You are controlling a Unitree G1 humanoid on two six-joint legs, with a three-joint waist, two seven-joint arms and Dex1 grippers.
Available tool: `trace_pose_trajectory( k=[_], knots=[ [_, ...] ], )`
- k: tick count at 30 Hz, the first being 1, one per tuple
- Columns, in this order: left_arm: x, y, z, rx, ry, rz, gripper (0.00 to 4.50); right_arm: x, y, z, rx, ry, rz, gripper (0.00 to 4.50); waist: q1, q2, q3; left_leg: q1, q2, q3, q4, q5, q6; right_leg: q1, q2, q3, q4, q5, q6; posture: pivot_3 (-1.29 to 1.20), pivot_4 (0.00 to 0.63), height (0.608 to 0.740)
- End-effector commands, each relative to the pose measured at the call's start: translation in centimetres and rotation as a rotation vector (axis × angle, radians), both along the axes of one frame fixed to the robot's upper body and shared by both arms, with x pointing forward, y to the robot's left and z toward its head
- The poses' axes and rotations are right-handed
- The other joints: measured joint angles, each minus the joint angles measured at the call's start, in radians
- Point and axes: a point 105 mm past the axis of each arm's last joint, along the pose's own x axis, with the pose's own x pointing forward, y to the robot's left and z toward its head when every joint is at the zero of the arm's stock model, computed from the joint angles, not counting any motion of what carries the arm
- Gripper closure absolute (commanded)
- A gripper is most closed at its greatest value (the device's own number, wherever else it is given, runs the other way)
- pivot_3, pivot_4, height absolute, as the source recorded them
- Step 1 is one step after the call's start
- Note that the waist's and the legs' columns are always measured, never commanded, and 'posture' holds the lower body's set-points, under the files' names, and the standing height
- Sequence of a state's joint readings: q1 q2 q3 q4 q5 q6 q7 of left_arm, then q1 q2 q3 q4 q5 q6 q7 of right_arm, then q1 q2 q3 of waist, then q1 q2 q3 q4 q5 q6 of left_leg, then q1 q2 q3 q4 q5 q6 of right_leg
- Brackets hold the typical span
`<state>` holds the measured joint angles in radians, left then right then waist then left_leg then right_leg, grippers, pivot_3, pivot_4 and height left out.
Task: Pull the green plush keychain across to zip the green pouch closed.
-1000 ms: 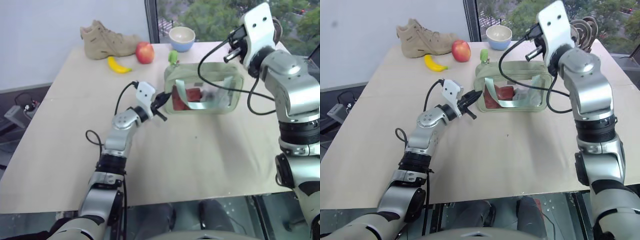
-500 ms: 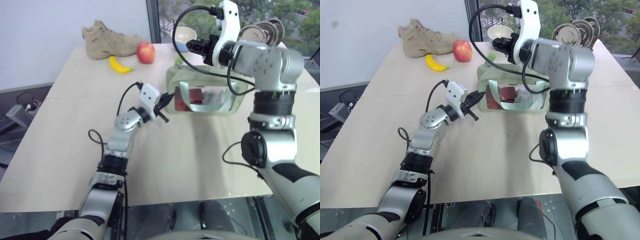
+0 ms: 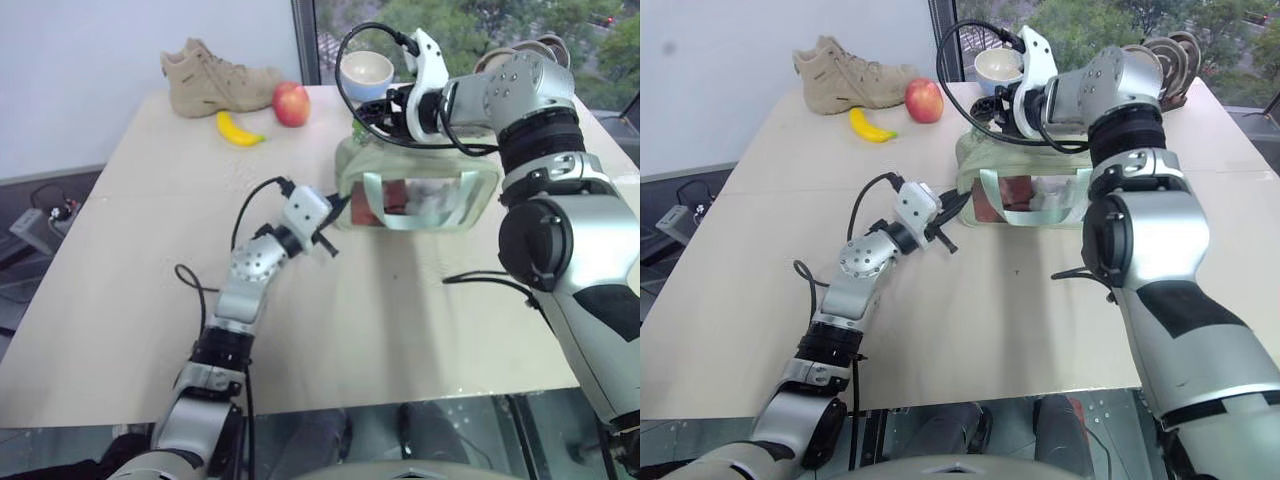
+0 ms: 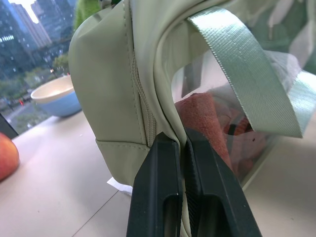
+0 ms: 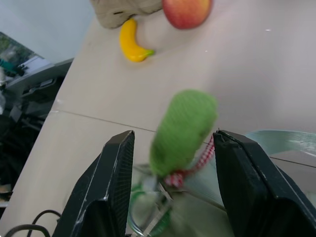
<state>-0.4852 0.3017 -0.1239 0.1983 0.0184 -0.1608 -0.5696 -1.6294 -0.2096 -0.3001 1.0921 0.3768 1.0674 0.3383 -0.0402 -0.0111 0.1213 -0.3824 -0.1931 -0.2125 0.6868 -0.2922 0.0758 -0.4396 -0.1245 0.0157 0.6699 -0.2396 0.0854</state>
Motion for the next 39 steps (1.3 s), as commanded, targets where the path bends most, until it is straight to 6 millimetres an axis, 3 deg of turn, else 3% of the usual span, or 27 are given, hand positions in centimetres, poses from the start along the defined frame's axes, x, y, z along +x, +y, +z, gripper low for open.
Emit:
trace_pose_trajectory(
  k=[1,12,15,18,25,28,33,39],
  knots=[
    [-1.0,-1.2,0.2,0.037,-0.043,-0.051,4.50,-0.3,0.6,2.5,0.008,-0.079,0.030,1.95,0.000,0.000,0.000,0.000,0.000,0.000,0.000,0.000,0.000,0.000,0.000,0.000,0.000,0.000,0.000,0.00,0.150,0.740],
    [-1.7,-1.7,-0.4,0.062,-0.056,-0.069,4.50,0.2,0.8,1.1,-0.120,-0.128,0.034,1.95,0.000,0.000,0.000,0.000,0.000,0.000,0.000,0.000,0.000,0.000,0.000,0.000,0.000,0.000,0.000,0.00,0.150,0.740],
    [-1.4,-1.4,-0.7,0.036,-0.030,-0.047,4.50,0.4,0.5,1.8,-0.100,-0.161,0.025,2.97,0.000,0.000,0.000,0.000,0.000,0.000,0.000,0.000,0.000,0.000,0.000,0.000,0.000,0.000,0.000,0.00,0.150,0.740],
    [-0.9,-1.0,-1.0,-0.011,0.026,-0.016,4.50,0.4,0.1,3.0,-0.068,-0.198,0.016,4.44,0.000,0.000,0.000,0.000,0.000,0.000,0.000,0.000,0.000,0.000,0.000,0.000,0.000,0.000,0.000,0.00,0.150,0.740],
    [0.6,-0.4,-1.3,-0.141,0.195,0.050,4.50,0.9,-1.6,6.2,0.046,-0.330,-0.096,4.44,-0.001,0.000,0.000,0.000,0.000,0.000,0.000,0.000,0.000,0.000,0.000,0.000,0.001,0.000,0.000,0.00,0.150,0.740],
    [0.9,-0.1,-1.7,-0.174,0.250,0.071,4.50,1.0,-2.6,6.8,0.079,-0.383,-0.153,4.44,0.000,0.000,0.000,0.001,0.000,0.000,0.001,0.000,0.000,0.000,0.000,0.000,0.002,0.000,0.000,0.00,0.150,0.740],
    [1.1,0.2,-1.8,-0.204,0.292,0.091,4.50,0.4,-4.8,6.6,0.052,-0.577,-0.285,4.44,0.000,0.000,0.000,0.001,-0.001,-0.002,0.002,0.000,0.000,0.000,0.000,0.000,0.003,0.000,0.000,0.00,0.150,0.740],
    [1.6,0.6,-1.7,-0.221,0.320,0.105,4.50,-0.6,-8.5,4.9,-0.092,-0.784,-0.436,4.44,0.000,0.000,0.000,0.000,-0.002,-0.002,0.003,0.000,0.000,0.000,0.000,0.000,0.003,0.000,0.000,0.00,0.150,0.740]
  ],
)
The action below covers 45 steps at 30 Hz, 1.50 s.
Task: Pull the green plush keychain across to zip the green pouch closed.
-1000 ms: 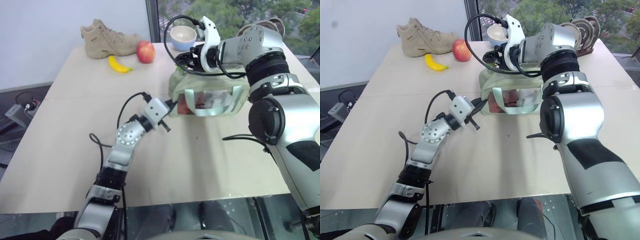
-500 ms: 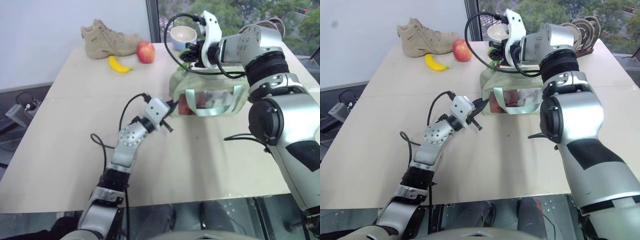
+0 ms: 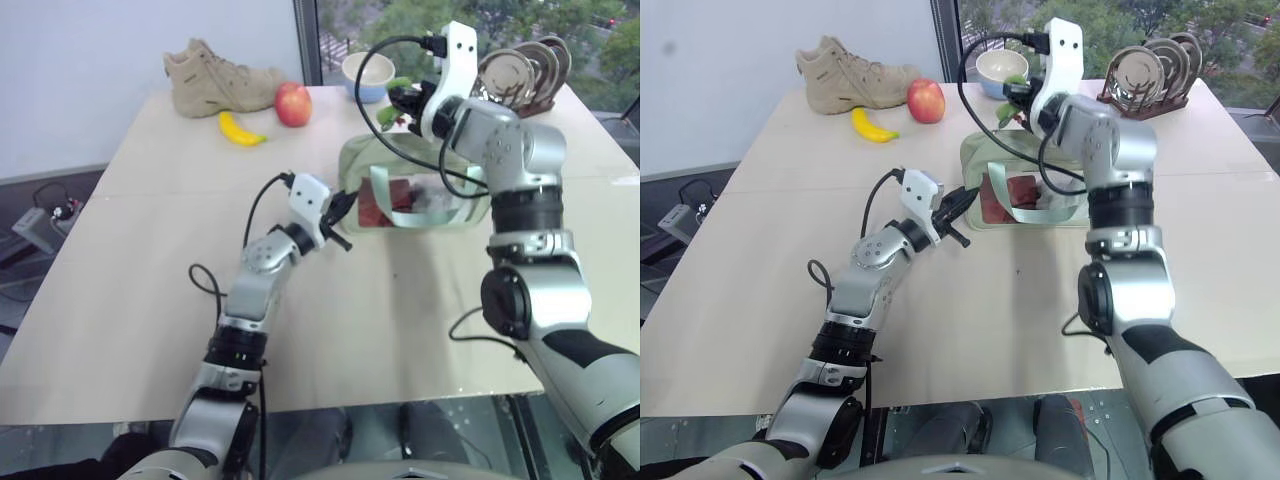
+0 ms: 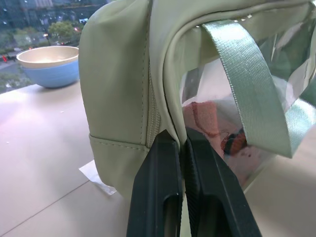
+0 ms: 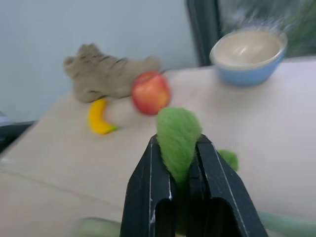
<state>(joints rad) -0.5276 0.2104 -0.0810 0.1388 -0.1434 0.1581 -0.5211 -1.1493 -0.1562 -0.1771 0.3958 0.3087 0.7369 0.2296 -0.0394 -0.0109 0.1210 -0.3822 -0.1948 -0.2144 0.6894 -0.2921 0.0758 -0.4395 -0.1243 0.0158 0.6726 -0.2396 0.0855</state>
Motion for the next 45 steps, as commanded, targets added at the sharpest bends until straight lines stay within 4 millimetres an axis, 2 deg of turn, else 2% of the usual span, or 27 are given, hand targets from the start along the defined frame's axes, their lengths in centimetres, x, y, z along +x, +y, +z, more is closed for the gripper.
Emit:
trace_pose_trajectory(
  k=[1,6,8,10,12,14,15,18,21,23,25,28,31,33,41,45],
  knots=[
    [0.5,1.6,-2.2,0.014,0.099,0.055,4.50,-1.4,-4.5,5.5,-0.023,-0.293,-0.183,4.44,0.000,0.000,0.000,0.000,0.000,0.000,0.000,0.000,0.000,0.000,0.000,0.000,0.000,0.000,0.000,0.00,0.150,0.740],
    [1.1,2.2,-2.4,-0.002,0.133,0.080,4.50,-2.0,-6.3,6.7,-0.004,-0.368,-0.245,4.44,-0.001,0.000,0.000,0.000,0.000,0.000,0.000,0.000,0.000,0.000,0.000,0.000,0.000,0.000,0.000,0.00,0.150,0.740],
    [1.2,2.3,-2.4,-0.005,0.136,0.080,4.50,-2.3,-6.2,7.4,0.022,-0.391,-0.236,4.44,-0.002,0.000,0.000,0.000,0.000,0.000,0.000,0.000,0.000,0.000,0.000,0.000,0.000,0.000,0.000,0.00,0.150,0.740],
    [1.3,2.2,-2.3,-0.012,0.138,0.076,4.50,-2.9,-4.9,8.3,0.048,-0.425,-0.186,4.44,-0.001,0.000,0.000,0.000,0.000,0.000,0.000,0.000,0.000,0.000,0.000,0.000,0.000,0.000,0.000,0.00,0.150,0.740],
    [1.2,1.6,-2.0,-0.044,0.148,0.064,4.50,-3.9,-2.2,9.5,0.147,-0.439,-0.077,4.44,-0.005,0.000,0.000,0.001,0.000,0.001,-0.001,0.000,0.000,0.000,0.000,0.000,-0.001,0.000,0.000,0.00,0.150,0.740],
    [1.1,1.3,-1.9,-0.059,0.153,0.056,4.50,-4.4,-1.0,9.8,0.153,-0.457,-0.052,4.44,-0.011,0.001,0.000,0.002,0.002,0.003,-0.002,0.000,0.000,0.000,0.001,0.001,-0.001,0.000,0.000,0.00,0.150,0.740],
    [1.1,1.2,-1.8,-0.074,0.162,0.057,4.50,-4.2,-1.2,9.4,0.120,-0.461,-0.077,4.44,-0.011,0.001,-0.001,0.002,0.002,0.003,-0.002,0.000,0.000,0.000,0.001,0.001,-0.001,0.000,0.000,0.00,0.150,0.740],
    [1.1,1.4,-1.9,-0.100,0.183,0.070,4.50,-3.6,-3.4,8.2,0.071,-0.459,-0.165,4.44,0.000,0.001,-0.001,0.001,0.002,0.002,-0.002,0.000,0.000,0.000,0.001,0.000,-0.001,0.000,0.000,0.00,0.150,0.740],
    [1.4,2.5,-2.3,-0.114,0.207,0.107,4.50,-2.6,-9.6,6.4,0.072,-0.421,-0.368,4.44,0.008,0.000,-0.001,0.001,0.000,0.001,-0.001,0.000,0.000,0.000,0.001,0.000,-0.001,0.000,0.000,0.00,0.150,0.740],
    [1.5,3.0,-2.3,-0.126,0.214,0.122,4.50,-2.6,-12.9,5.3,0.069,-0.408,-0.481,4.44,0.010,0.000,-0.001,0.001,-0.002,0.000,0.000,0.000,0.000,0.001,0.001,0.000,-0.001,0.000,0.000,0.00,0.150,0.740],
    [1.7,3.2,-2.1,-0.142,0.218,0.131,4.50,-2.7,-15.7,4.1,0.070,-0.393,-0.587,4.44,0.005,0.001,-0.001,0.002,-0.001,0.001,-0.001,0.000,0.000,0.000,0.000,0.000,-0.001,0.000,0.000,0.00,0.150,0.740],
    [1.9,3.4,-2.0,-0.154,0.224,0.135,4.50,-2.8,-18.2,2.4,0.060,-0.356,-0.698,4.44,-0.007,0.002,-0.002,0.002,0.001,0.003,-0.002,0.000,0.000,0.000,0.000,0.001,-0.003,0.000,0.000,0.00,0.150,0.740],
    [2.3,3.3,-1.6,-0.164,0.225,0.136,4.50,-2.9,-19.4,0.0,0.007,-0.299,-0.770,4.44,-0.004,0.004,-0.003,0.002,0.005,0.008,-0.003,0.000,-0.001,0.000,0.002,0.002,-0.004,0.000,0.000,0.00,0.150,0.740],
    [2.5,3.3,-1.4,-0.174,0.229,0.136,4.50,-3.0,-19.3,-2.0,-0.060,-0.251,-0.787,4.44,-0.002,0.004,-0.004,0.003,0.005,0.009,-0.003,0.000,-0.001,0.000,0.003,0.002,-0.008,0.000,0.000,0.00,0.150,0.740],
    [2.7,2.9,-1.4,-0.208,0.272,0.131,4.50,-3.5,-16.2,-10.3,-0.250,-0.071,-0.721,4.44,-0.008,0.005,-0.011,0.005,0.005,0.011,-0.003,0.000,-0.001,0.001,0.003,0.005,-0.009,0.000,0.000,0.00,0.150,0.740],
    [2.8,2.7,-1.3,-0.209,0.280,0.122,4.50,-3.4,-16.2,-13.5,-0.294,0.006,-0.729,4.44,-0.007,0.004,-0.013,0.024,0.007,0.016,-0.009,0.000,-0.001,0.016,0.007,0.011,-0.010,0.000,0.000,0.00,0.150,0.740]
  ],
)
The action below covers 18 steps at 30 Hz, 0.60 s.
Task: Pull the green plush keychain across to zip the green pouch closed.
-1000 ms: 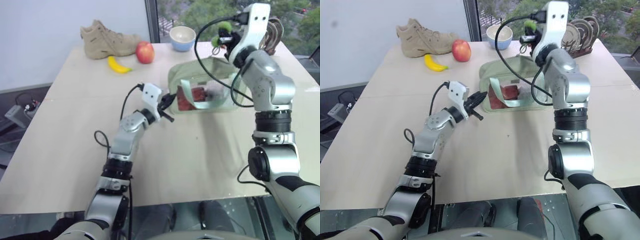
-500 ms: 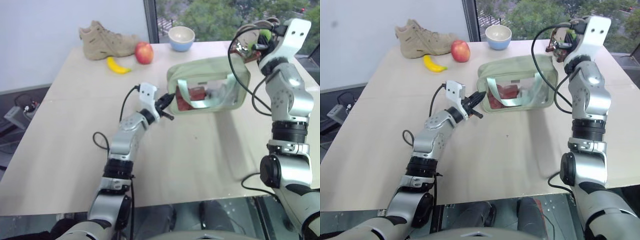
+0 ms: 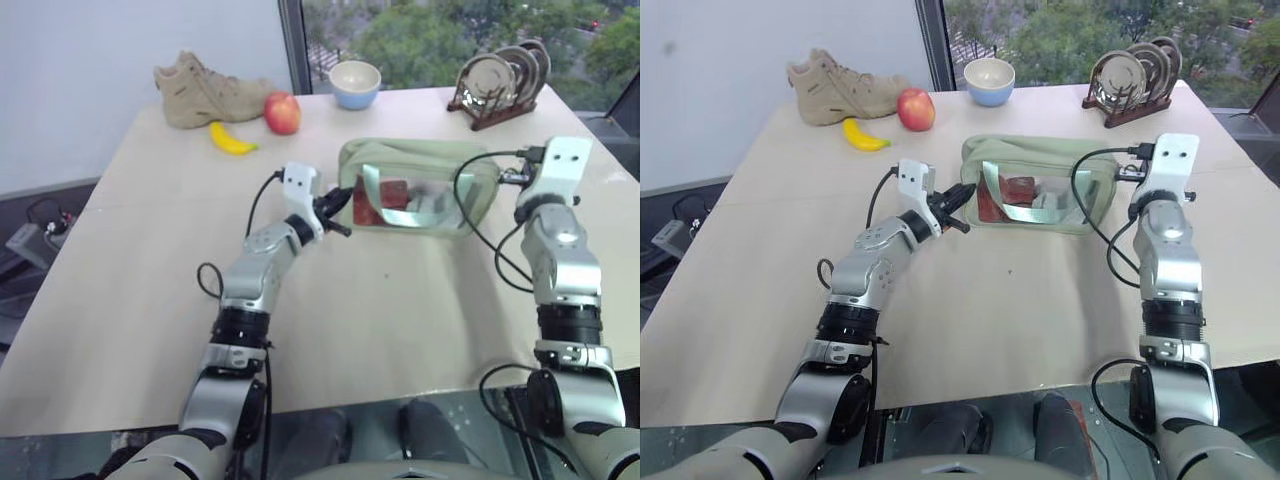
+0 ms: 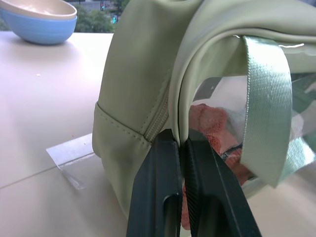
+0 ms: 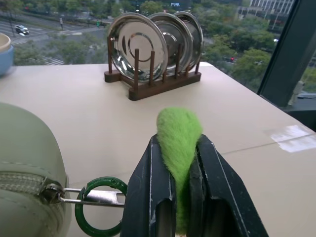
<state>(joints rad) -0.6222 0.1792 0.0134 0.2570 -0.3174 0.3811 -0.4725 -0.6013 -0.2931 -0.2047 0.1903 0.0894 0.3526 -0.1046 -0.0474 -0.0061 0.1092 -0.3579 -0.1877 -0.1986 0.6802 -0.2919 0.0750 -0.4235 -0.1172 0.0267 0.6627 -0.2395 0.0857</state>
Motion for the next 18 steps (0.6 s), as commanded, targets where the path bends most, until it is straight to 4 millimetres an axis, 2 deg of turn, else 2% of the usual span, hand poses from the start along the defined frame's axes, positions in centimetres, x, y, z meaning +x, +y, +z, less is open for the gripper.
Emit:
trace_pose_trajectory(
  k=[1,3,4,7,9,13,15,18],
  knots=[
    [0.5,1.6,-0.3,-0.006,0.027,0.068,4.50,0.1,-0.1,-4.1,-0.031,0.122,-0.026,4.44,0.002,-0.002,-0.001,0.003,0.001,0.000,0.000,0.000,0.000,0.002,0.001,0.000,0.000,0.000,0.000,0.00,0.150,0.740],
    [0.6,1.6,-0.1,-0.010,0.024,0.066,4.50,0.1,-0.2,-5.2,-0.024,0.146,-0.028,4.44,0.004,-0.005,-0.004,0.010,0.001,0.001,-0.003,0.000,0.000,0.009,0.002,0.002,-0.001,0.000,0.000,0.00,0.150,0.740],
    [0.6,1.6,0.0,-0.014,0.022,0.063,4.50,0.2,0.1,-5.0,0.033,0.124,-0.018,4.44,0.004,-0.006,-0.004,0.013,0.002,0.002,-0.006,0.000,0.000,0.011,0.002,0.003,-0.002,0.000,0.000,0.00,0.150,0.740],
    [0.5,1.5,0.5,-0.045,0.019,0.049,4.50,0.6,1.5,-1.5,0.256,-0.026,0.062,4.44,0.003,-0.008,-0.005,0.013,0.005,0.004,-0.007,-0.001,-0.001,0.010,0.005,0.006,-0.002,0.000,0.000,0.00,0.150,0.740],
    [0.4,1.3,0.5,-0.055,0.022,0.041,4.50,1.0,2.4,1.0,0.479,-0.129,0.139,4.44,0.003,-0.005,-0.003,0.012,0.005,0.005,-0.009,-0.001,-0.002,0.007,0.005,0.007,-0.002,0.000,-0.001,0.00,0.150,0.740],
    [0.4,1.3,0.5,-0.063,0.025,0.049,4.50,1.1,2.0,4.1,0.908,-0.265,0.227,4.44,0.007,-0.002,-0.001,0.010,0.005,0.005,-0.011,-0.001,-0.002,0.005,0.006,0.007,-0.005,0.000,-0.001,0.00,0.150,0.740],
    [0.4,1.3,0.5,-0.066,0.024,0.055,4.50,0.9,1.5,4.6,0.948,-0.269,0.252,4.44,0.010,-0.002,-0.001,0.010,0.005,0.003,-0.012,-0.001,-0.002,0.005,0.009,0.006,-0.006,0.000,-0.001,0.00,0.150,0.740],
    [0.5,1.6,0.5,-0.077,0.029,0.070,4.50,0.5,0.7,2.9,0.679,-0.144,0.211,4.44,0.013,-0.002,-0.001,0.010,0.005,0.001,-0.013,-0.001,-0.002,0.005,0.009,0.004,-0.008,0.000,-0.001,0.00,0.150,0.740]
  ],
)
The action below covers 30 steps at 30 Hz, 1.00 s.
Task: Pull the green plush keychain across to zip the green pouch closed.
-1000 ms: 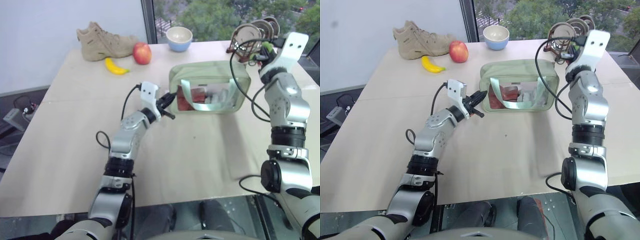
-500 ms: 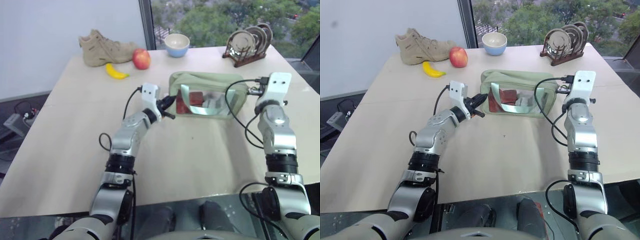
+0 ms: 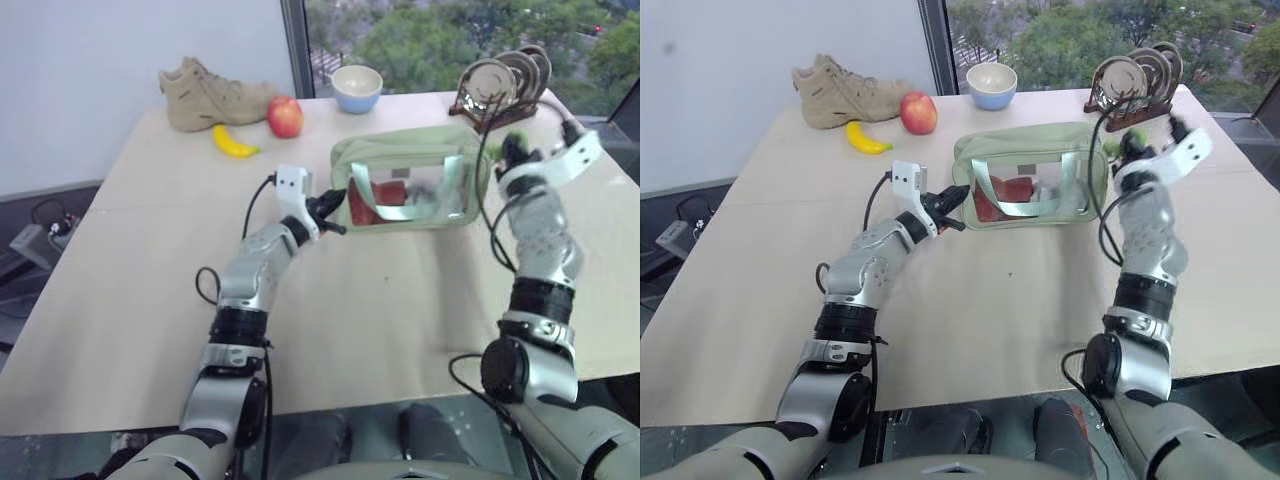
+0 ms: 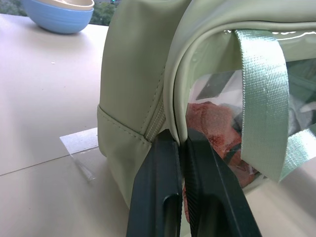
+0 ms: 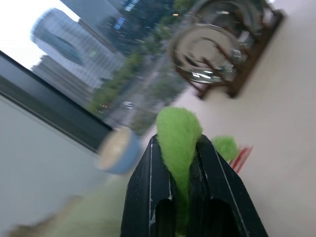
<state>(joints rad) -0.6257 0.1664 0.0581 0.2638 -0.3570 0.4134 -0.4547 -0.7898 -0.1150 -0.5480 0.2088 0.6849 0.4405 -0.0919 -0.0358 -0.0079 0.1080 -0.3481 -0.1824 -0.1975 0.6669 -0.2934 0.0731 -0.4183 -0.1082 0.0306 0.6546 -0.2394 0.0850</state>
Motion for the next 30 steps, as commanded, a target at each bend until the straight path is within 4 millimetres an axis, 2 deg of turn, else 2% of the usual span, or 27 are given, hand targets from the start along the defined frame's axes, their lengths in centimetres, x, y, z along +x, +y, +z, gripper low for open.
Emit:
trace_pose_trajectory(
  k=[1,5,7,9,14,17,21,22,25,26,27,29,30],
  knots=[
    [0.3,0.9,0.5,-0.010,-0.007,0.044,4.50,-0.8,-1.2,-1.8,-0.278,0.101,-0.028,4.44,0.002,0.000,0.000,0.000,0.000,0.000,0.000,0.000,0.000,0.000,0.000,0.000,-0.001,0.000,0.000,0.00,0.150,0.740],
    [0.3,1.1,0.3,-0.024,0.010,0.055,4.50,-1.1,-1.3,-5.2,-0.638,0.239,-0.033,4.44,-0.008,0.002,0.001,-0.001,0.000,0.003,0.000,0.000,0.000,-0.001,-0.003,0.003,-0.001,0.000,0.000,0.00,0.150,0.740],
    [0.3,1.1,0.2,-0.031,0.017,0.059,4.50,-1.2,-1.2,-6.9,-0.747,0.296,-0.030,4.44,-0.007,0.002,0.001,0.000,0.001,0.005,0.000,0.000,0.000,-0.001,-0.003,0.004,0.001,0.000,0.000,0.00,0.150,0.740],
    [0.2,1.0,0.2,-0.031,0.017,0.056,4.50,-1.1,-1.2,-7.8,-0.827,0.318,-0.032,4.44,-0.004,0.002,0.001,0.000,0.002,0.005,0.001,0.000,0.000,-0.001,-0.001,0.004,0.002,0.000,0.000,0.00,0.150,0.740],
    [0.3,0.8,0.3,-0.033,0.015,0.046,4.50,-0.9,-1.1,-7.9,-0.863,0.301,-0.026,4.44,0.000,0.001,0.001,0.000,0.002,0.005,0.002,-0.001,-0.001,0.000,-0.001,0.005,0.001,0.000,0.000,0.00,0.150,0.740],
    [0.0,0.6,0.9,-0.053,-0.007,0.000,4.50,-1.1,-0.2,-6.0,-0.724,0.186,0.042,4.44,0.000,0.001,0.001,0.000,0.003,0.005,0.001,-0.001,-0.001,0.000,0.000,0.005,0.000,0.000,0.000,0.00,0.150,0.740],
    [-1.2,0.0,2.4,-0.029,-0.084,-0.114,4.50,-2.2,0.2,-4.1,-0.755,0.101,0.096,2.89,0.000,0.002,0.003,-0.001,0.003,0.004,0.001,-0.001,-0.001,-0.001,0.000,0.004,0.000,0.000,0.000,0.00,0.150,0.740],
    [-1.4,0.1,2.6,-0.015,-0.096,-0.132,3.76,-2.8,0.2,-3.5,-0.786,0.080,0.112,2.29,0.001,0.003,0.003,-0.001,0.003,0.004,0.000,-0.001,-0.001,-0.001,0.000,0.004,-0.001,0.000,0.000,0.00,0.150,0.740],
    [-1.9,0.6,3.2,0.029,-0.134,-0.168,2.57,-4.9,0.2,-2.1,-0.837,0.036,0.154,0.90,0.004,0.003,0.004,-0.004,0.003,0.003,0.000,-0.001,-0.001,-0.004,0.000,0.003,-0.003,0.000,0.000,0.00,0.150,0.740],
    [-2.1,1.0,3.4,0.053,-0.150,-0.171,2.00,-5.8,0.0,-1.8,-0.871,0.030,0.168,0.31,0.004,0.003,0.004,-0.006,0.003,0.003,0.000,-0.001,-0.001,-0.006,0.000,0.003,-0.003,0.000,0.000,0.00,0.150,0.740],
    [-2.4,1.5,3.6,0.072,-0.164,-0.181,1.57,-7.0,-0.2,-1.4,-0.895,0.021,0.183,0.00,0.006,0.003,0.004,-0.008,0.003,0.002,0.001,-0.001,-0.001,-0.007,0.000,0.002,-0.003,0.000,0.000,0.00,0.150,0.740],
    [-3.2,2.7,3.8,0.090,-0.175,-0.202,0.82,-9.6,-1.0,-1.1,-0.977,0.029,0.206,0.00,0.008,0.003,0.004,-0.015,0.003,0.001,0.002,-0.001,-0.001,-0.014,0.000,0.001,-0.003,0.000,0.000,0.00,0.150,0.740],
    [-3.8,3.1,3.9,0.089,-0.177,-0.223,0.82,-10.8,-1.0,-1.1,-1.024,0.032,0.233,0.00,0.009,0.003,0.004,-0.016,0.003,0.001,0.001,-0.001,-0.001,-0.015,-0.001,0.000,-0.003,0.000,0.000,0.00,0.150,0.740]
  ],
)
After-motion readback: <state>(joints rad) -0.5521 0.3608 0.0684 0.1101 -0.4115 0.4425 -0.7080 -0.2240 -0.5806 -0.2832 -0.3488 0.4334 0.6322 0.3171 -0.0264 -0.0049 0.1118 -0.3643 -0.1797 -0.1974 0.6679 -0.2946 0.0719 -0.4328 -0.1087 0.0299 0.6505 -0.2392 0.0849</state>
